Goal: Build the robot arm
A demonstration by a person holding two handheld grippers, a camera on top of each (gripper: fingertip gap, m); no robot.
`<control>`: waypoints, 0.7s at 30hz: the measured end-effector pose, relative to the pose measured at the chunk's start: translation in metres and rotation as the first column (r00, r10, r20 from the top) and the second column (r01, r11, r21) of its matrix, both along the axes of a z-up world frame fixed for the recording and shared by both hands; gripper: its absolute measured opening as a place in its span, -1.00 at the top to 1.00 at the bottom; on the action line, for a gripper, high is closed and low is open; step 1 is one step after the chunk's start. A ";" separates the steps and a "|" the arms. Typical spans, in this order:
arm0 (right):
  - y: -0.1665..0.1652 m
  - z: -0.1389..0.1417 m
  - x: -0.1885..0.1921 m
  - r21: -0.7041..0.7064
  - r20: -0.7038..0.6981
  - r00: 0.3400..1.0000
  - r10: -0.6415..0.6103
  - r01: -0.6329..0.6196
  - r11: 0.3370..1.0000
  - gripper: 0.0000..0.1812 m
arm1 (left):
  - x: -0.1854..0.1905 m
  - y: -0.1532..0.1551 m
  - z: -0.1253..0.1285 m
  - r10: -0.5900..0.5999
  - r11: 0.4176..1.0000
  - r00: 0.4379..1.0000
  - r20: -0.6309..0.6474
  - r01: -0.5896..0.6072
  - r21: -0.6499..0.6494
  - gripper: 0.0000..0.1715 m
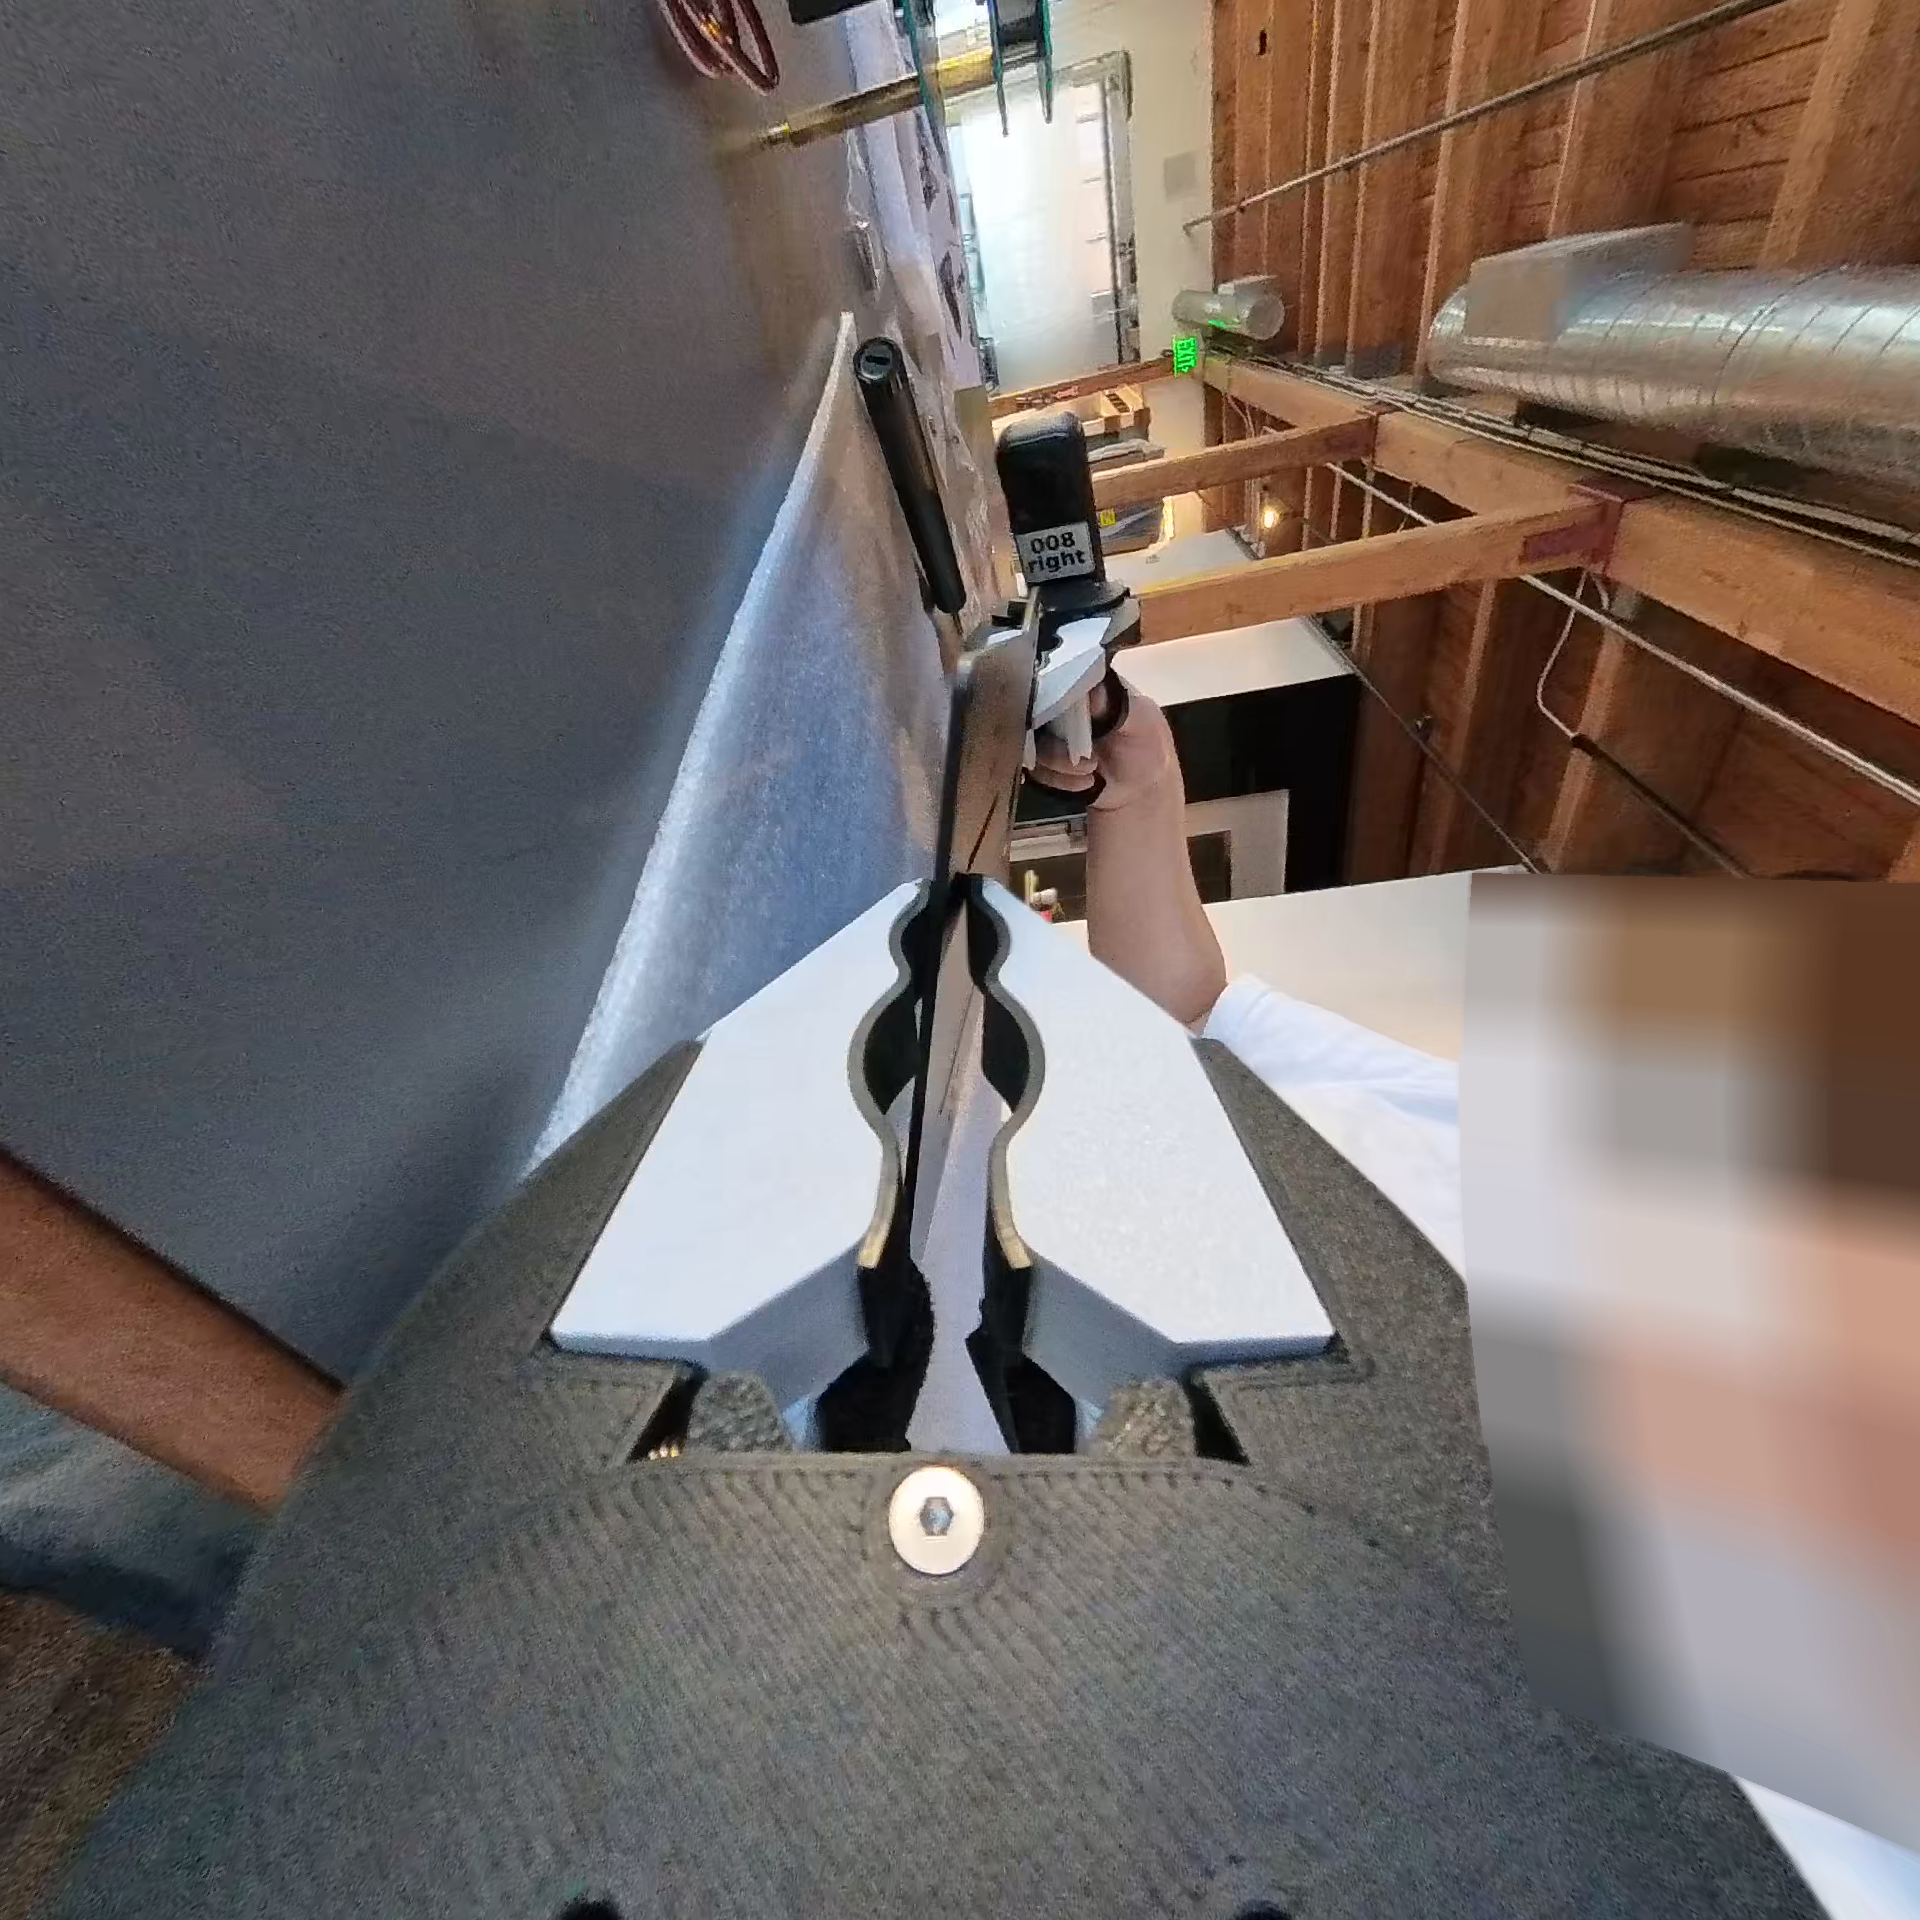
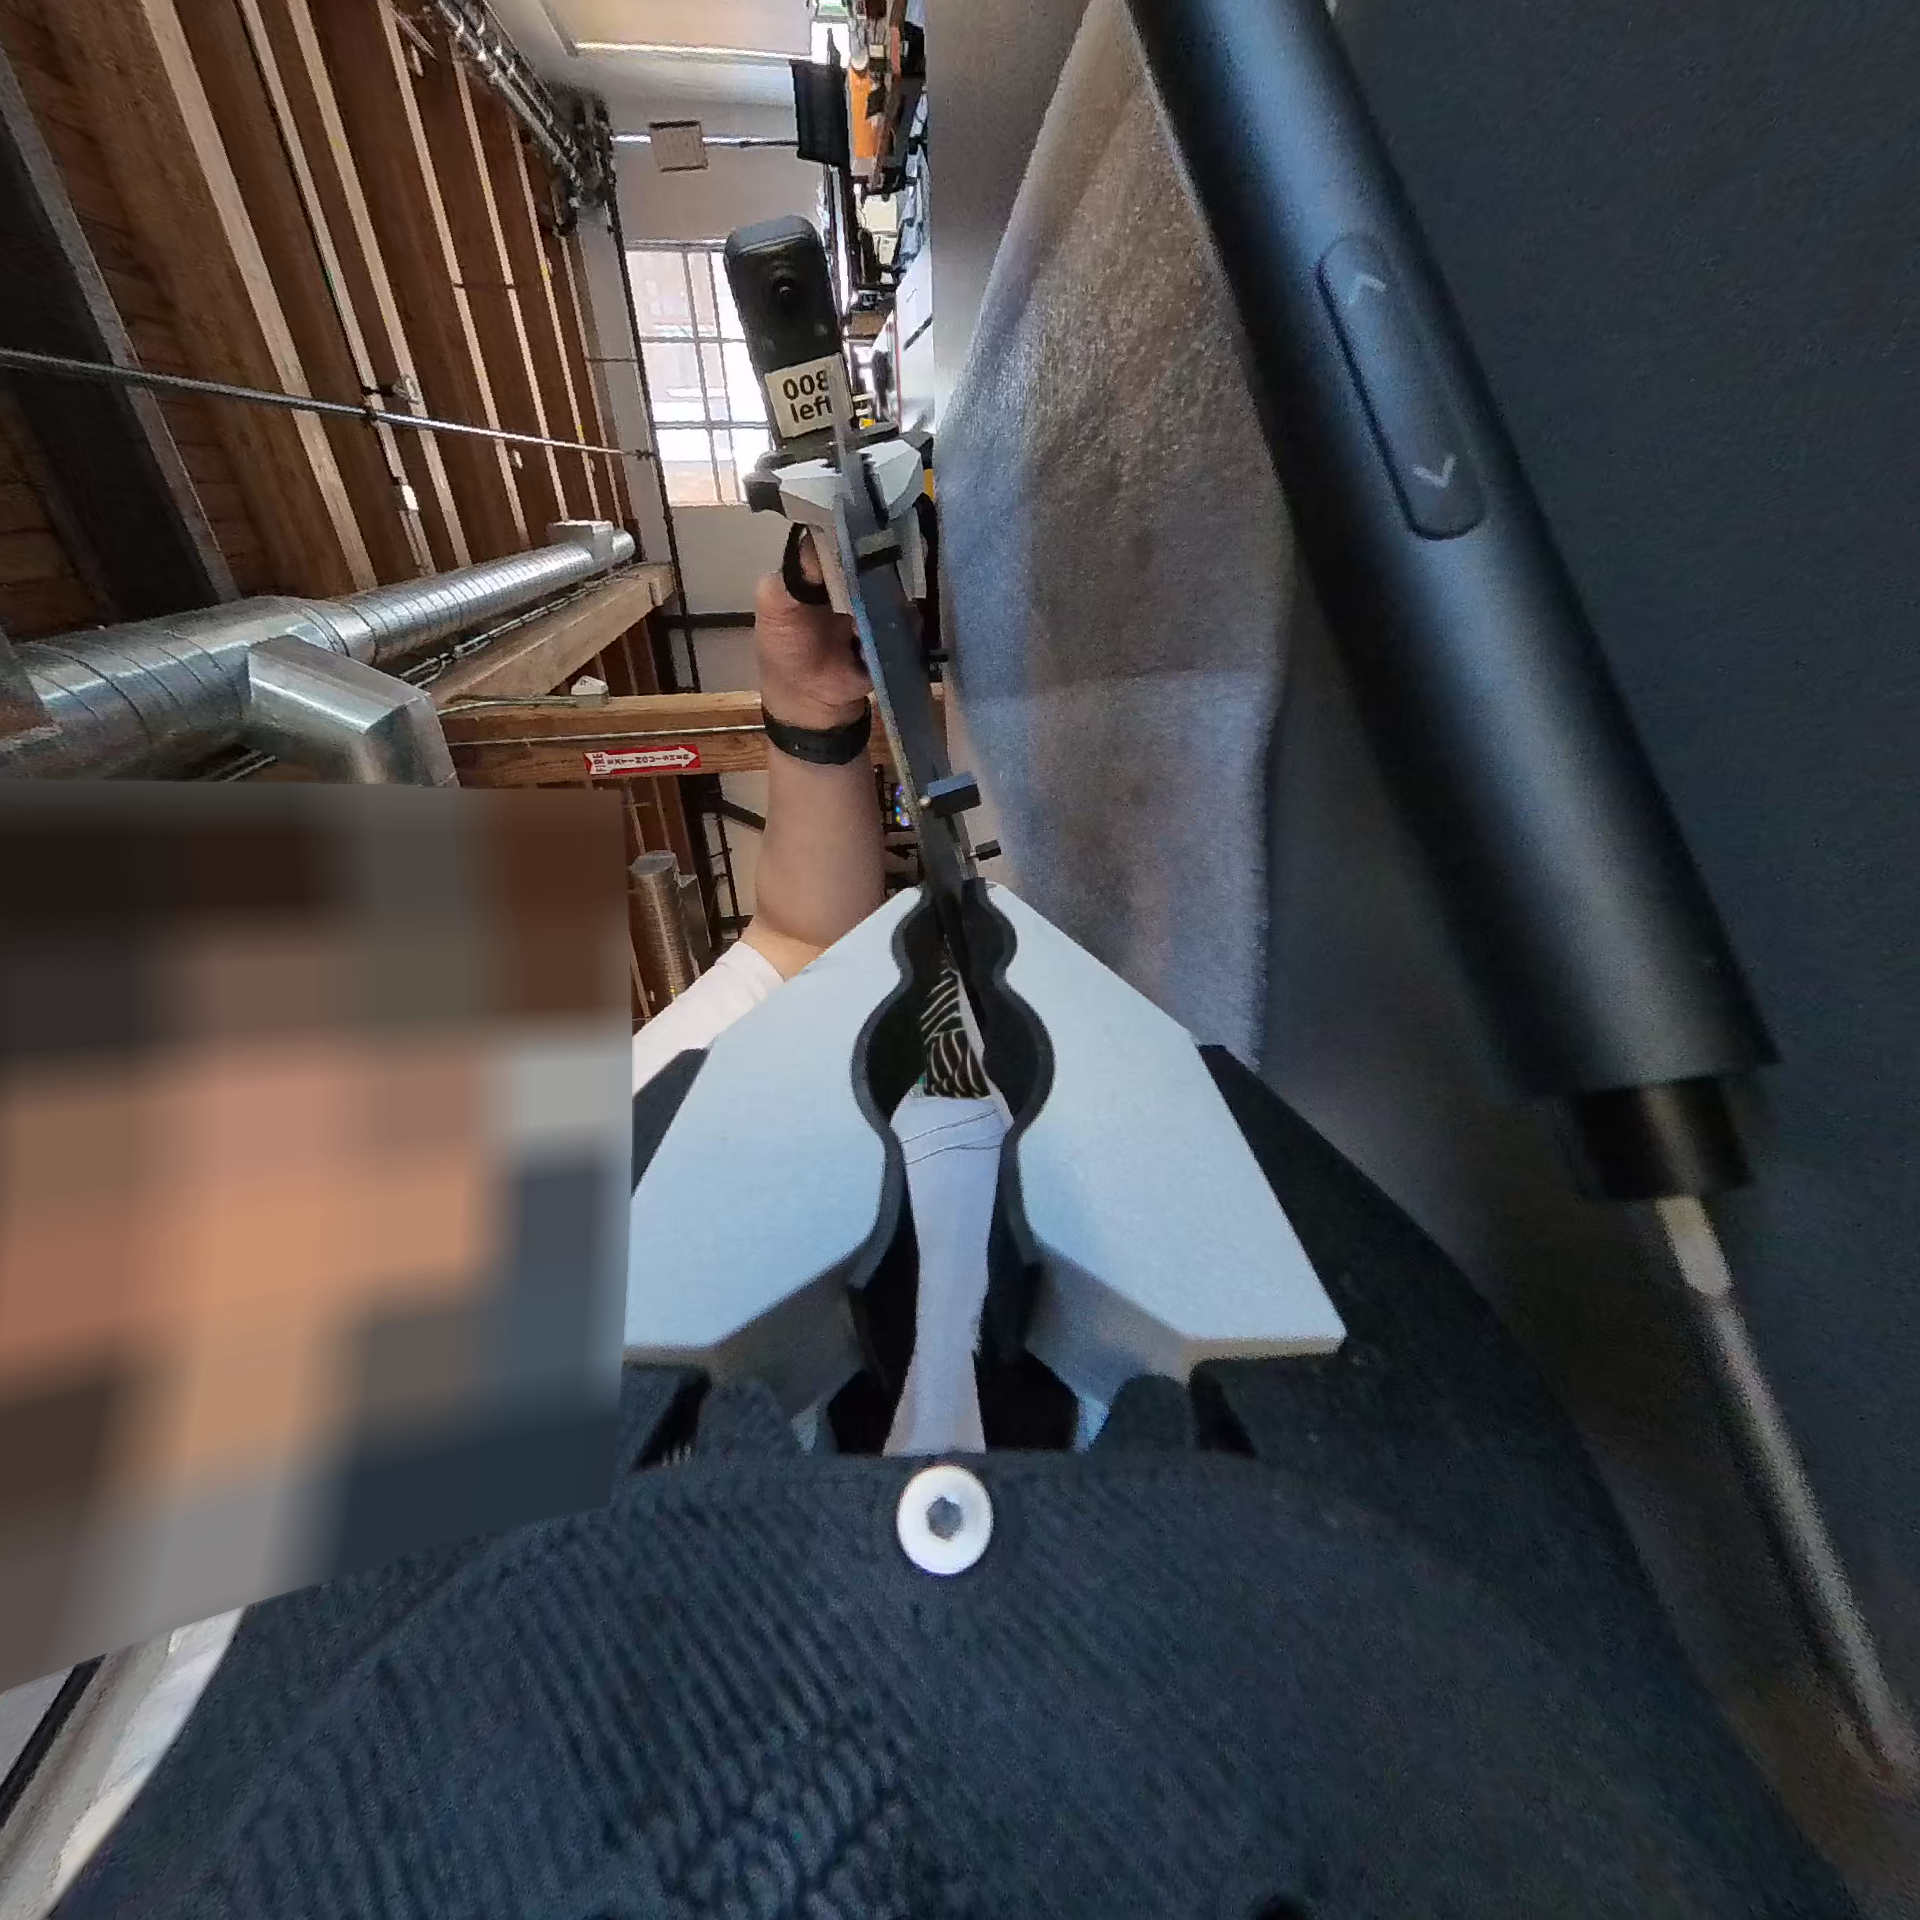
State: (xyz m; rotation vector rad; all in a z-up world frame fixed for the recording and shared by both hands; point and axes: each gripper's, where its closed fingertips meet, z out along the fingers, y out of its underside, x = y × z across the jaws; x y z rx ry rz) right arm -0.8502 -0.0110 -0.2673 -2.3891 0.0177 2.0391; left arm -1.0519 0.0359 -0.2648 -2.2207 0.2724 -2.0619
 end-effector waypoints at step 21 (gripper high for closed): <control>0.004 -0.011 0.001 0.088 0.060 0.998 -0.017 0.011 0.996 0.97 | 0.001 0.004 -0.012 0.049 0.994 0.986 -0.161 -0.031 0.109 0.85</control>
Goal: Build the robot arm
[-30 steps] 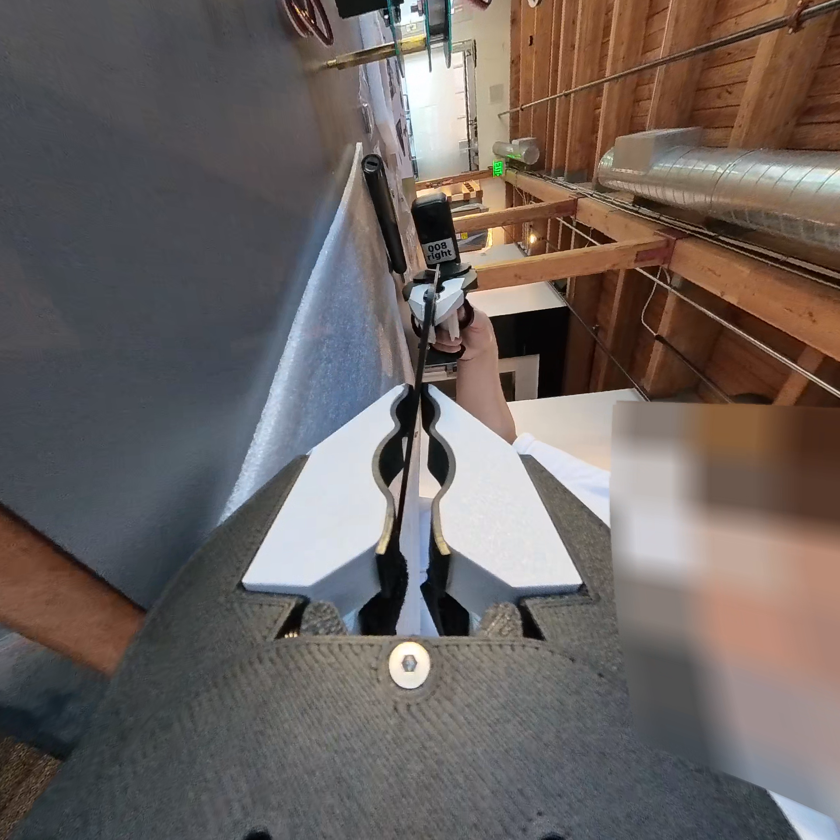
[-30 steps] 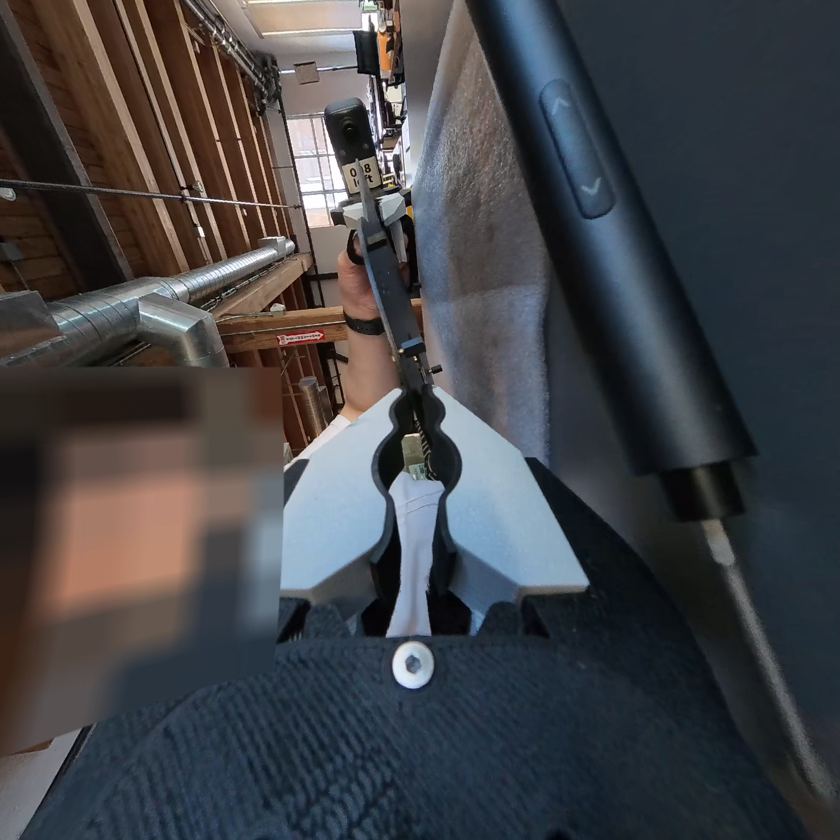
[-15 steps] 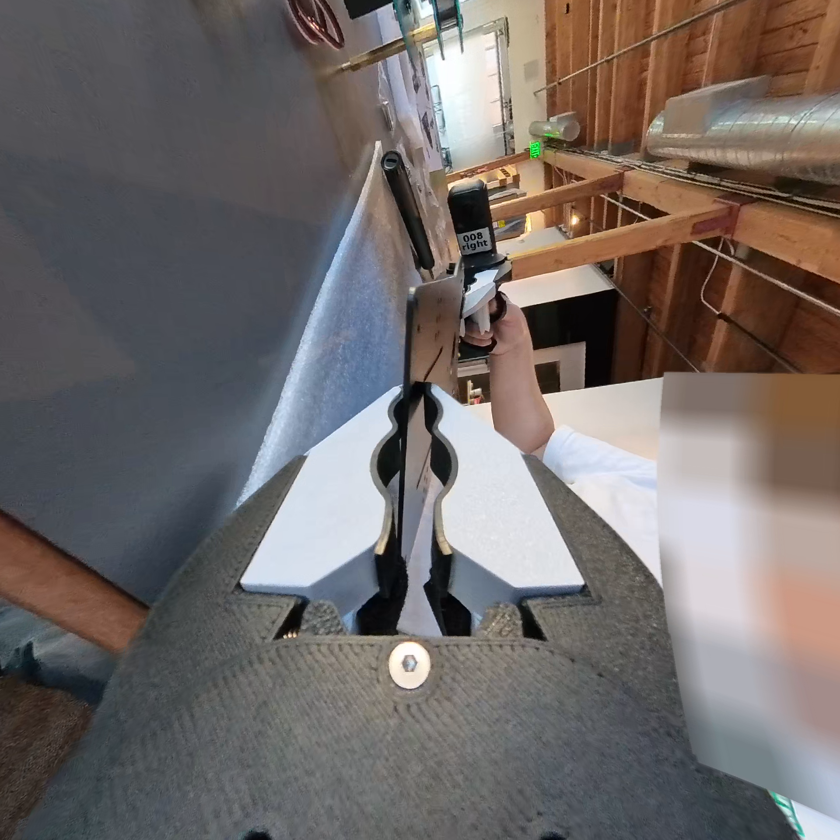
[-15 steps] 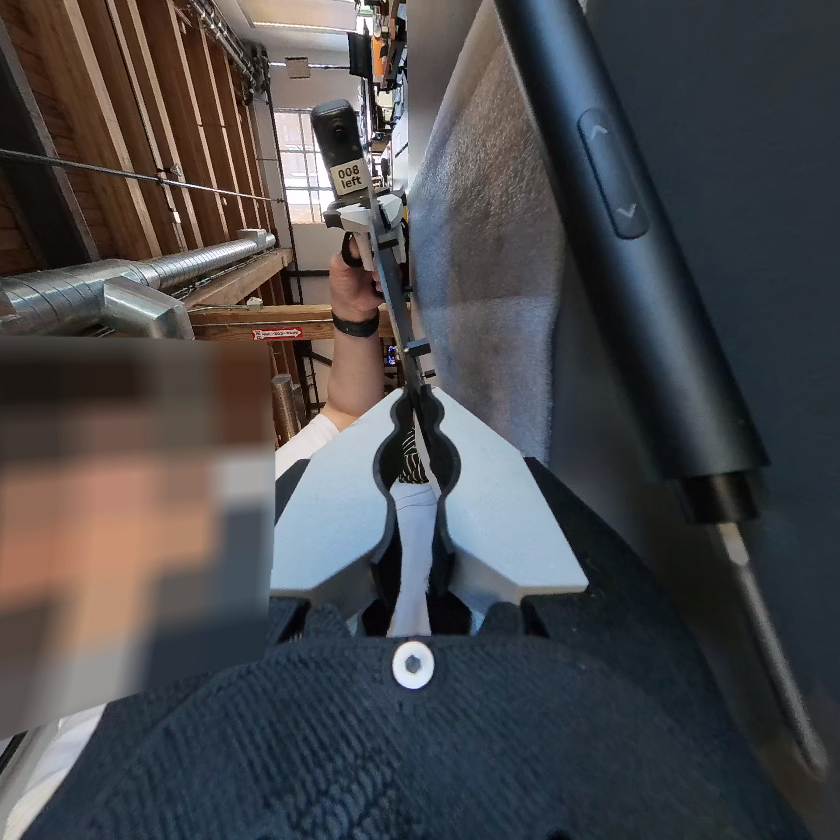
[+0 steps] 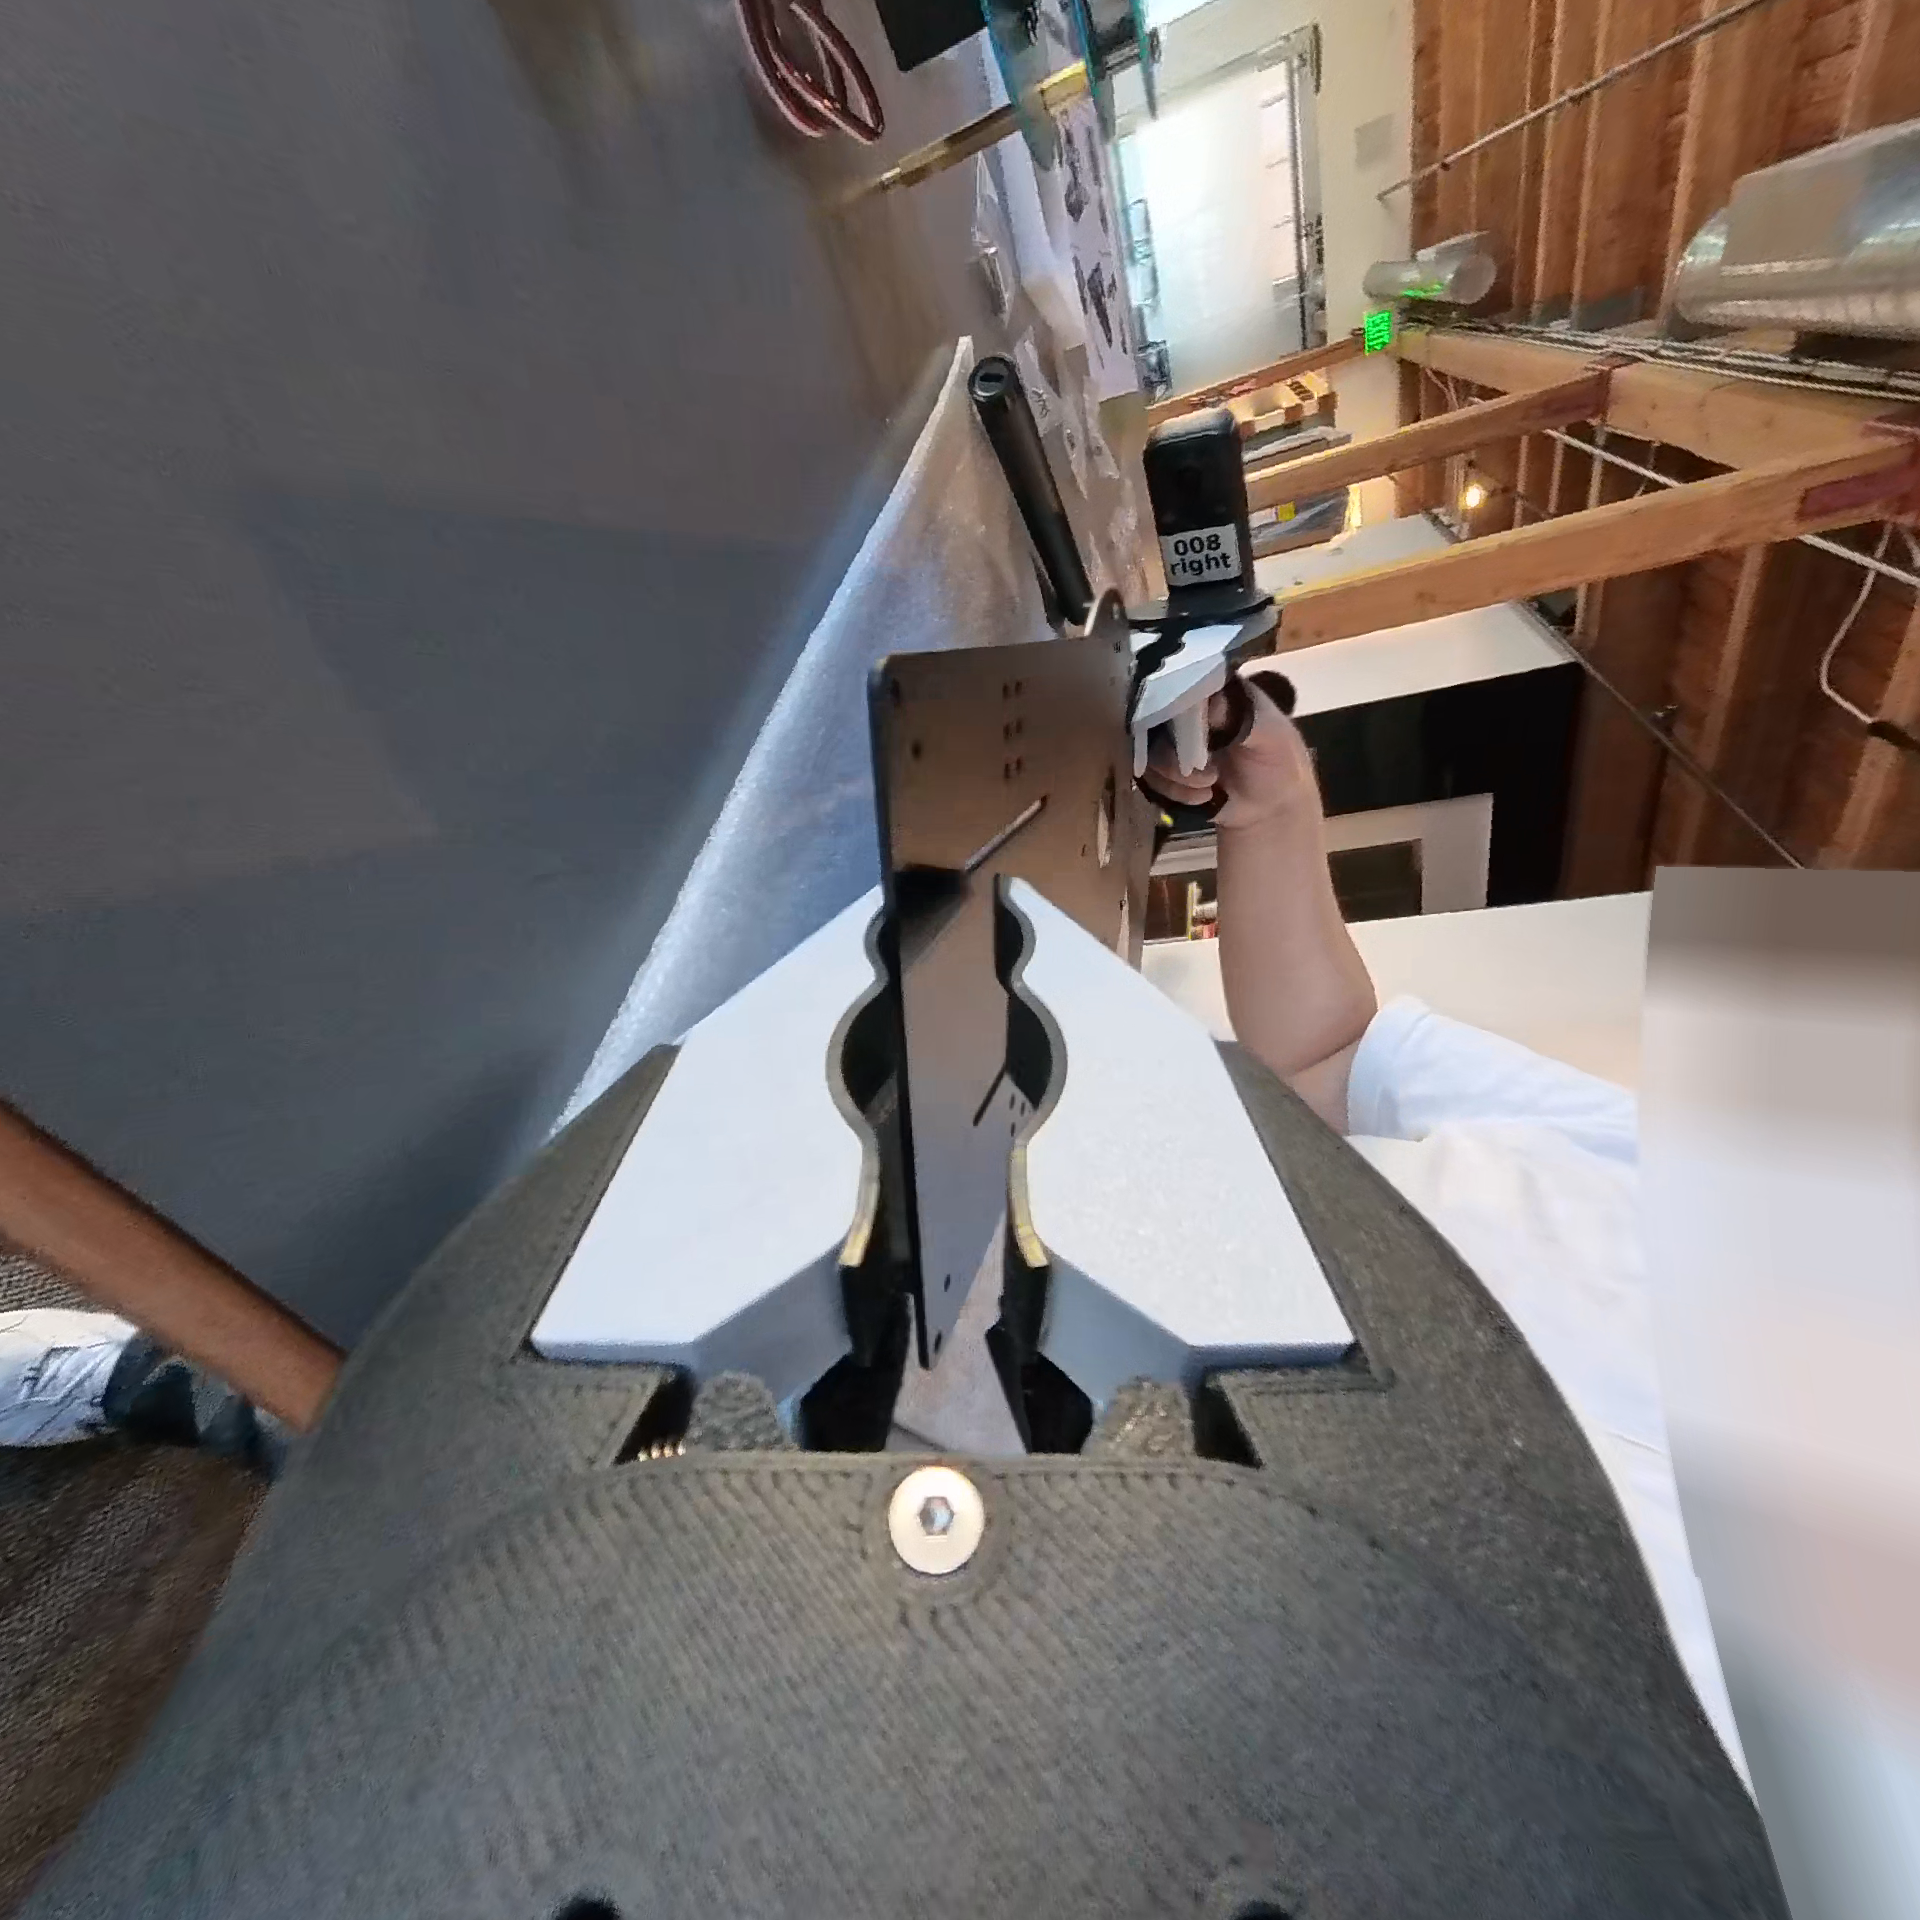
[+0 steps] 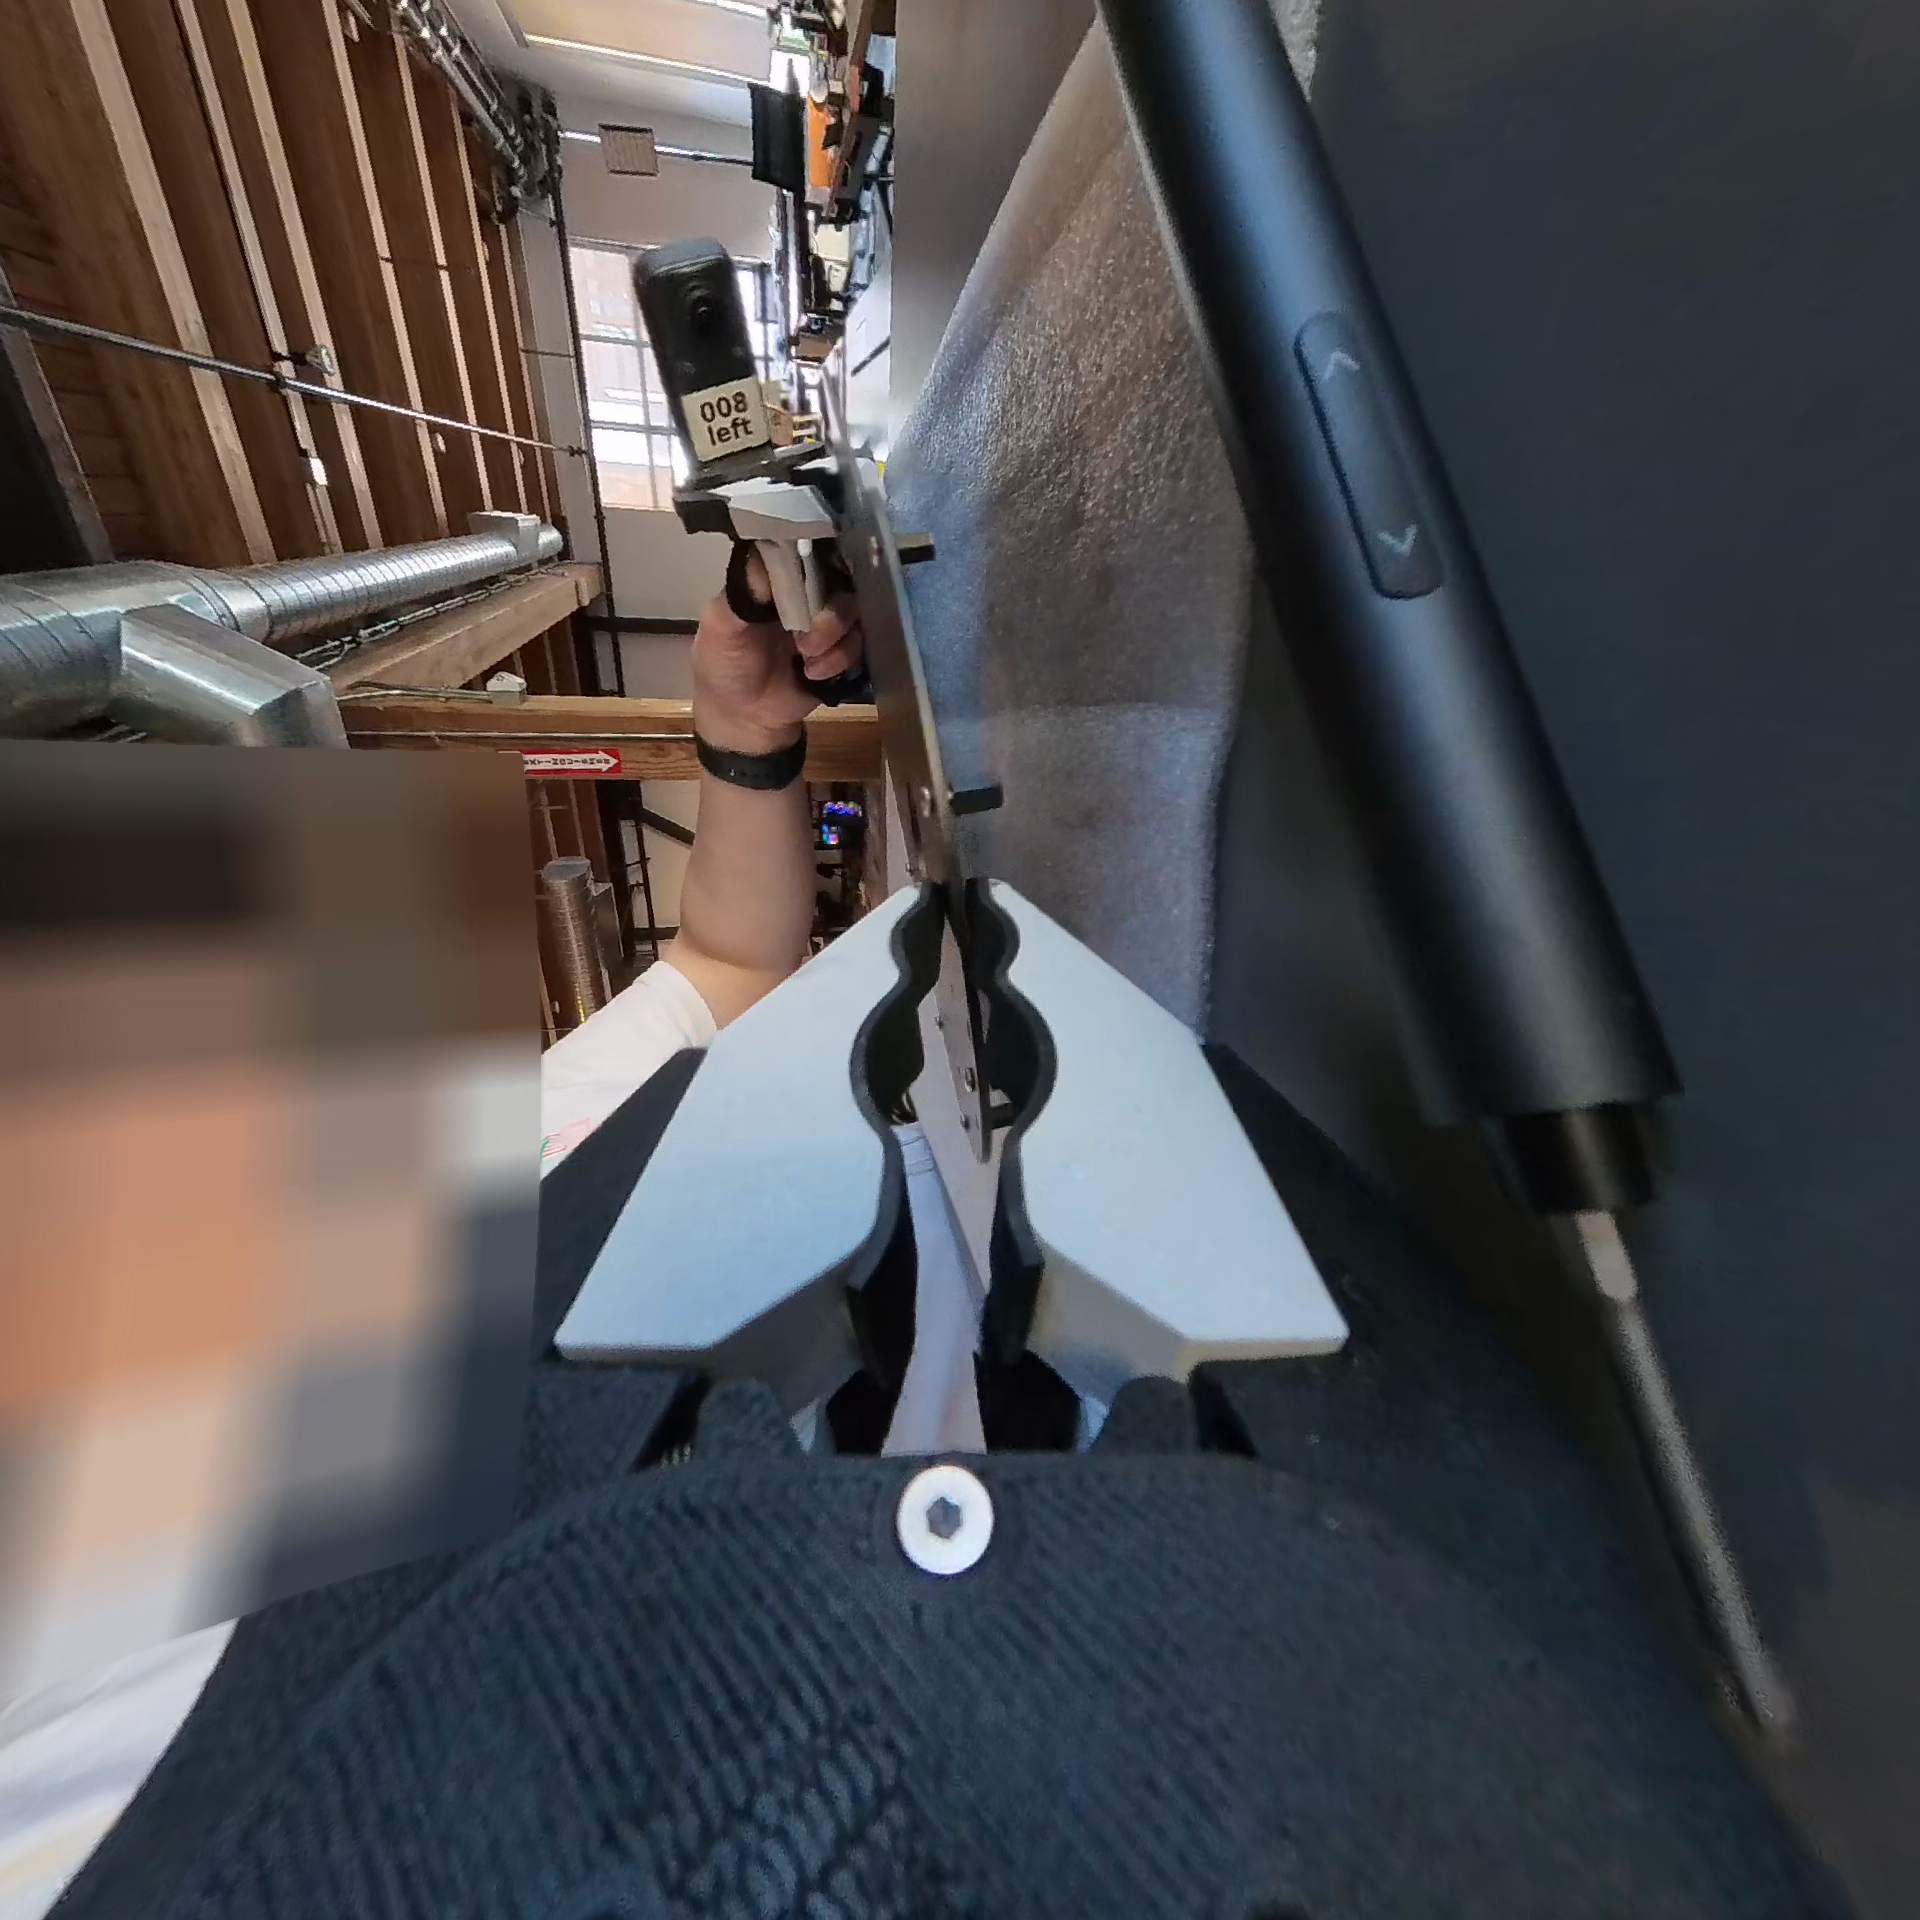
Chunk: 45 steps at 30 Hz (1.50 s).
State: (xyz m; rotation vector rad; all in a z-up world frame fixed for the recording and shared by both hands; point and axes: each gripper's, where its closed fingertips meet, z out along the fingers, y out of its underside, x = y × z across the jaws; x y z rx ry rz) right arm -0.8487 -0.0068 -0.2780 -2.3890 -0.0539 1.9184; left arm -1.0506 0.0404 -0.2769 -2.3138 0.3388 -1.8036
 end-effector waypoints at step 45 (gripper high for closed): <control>0.000 -0.014 0.000 0.103 0.080 0.997 0.000 -0.009 0.995 0.92 | -0.001 -0.008 0.012 -0.298 0.888 0.954 0.002 0.279 -0.365 0.28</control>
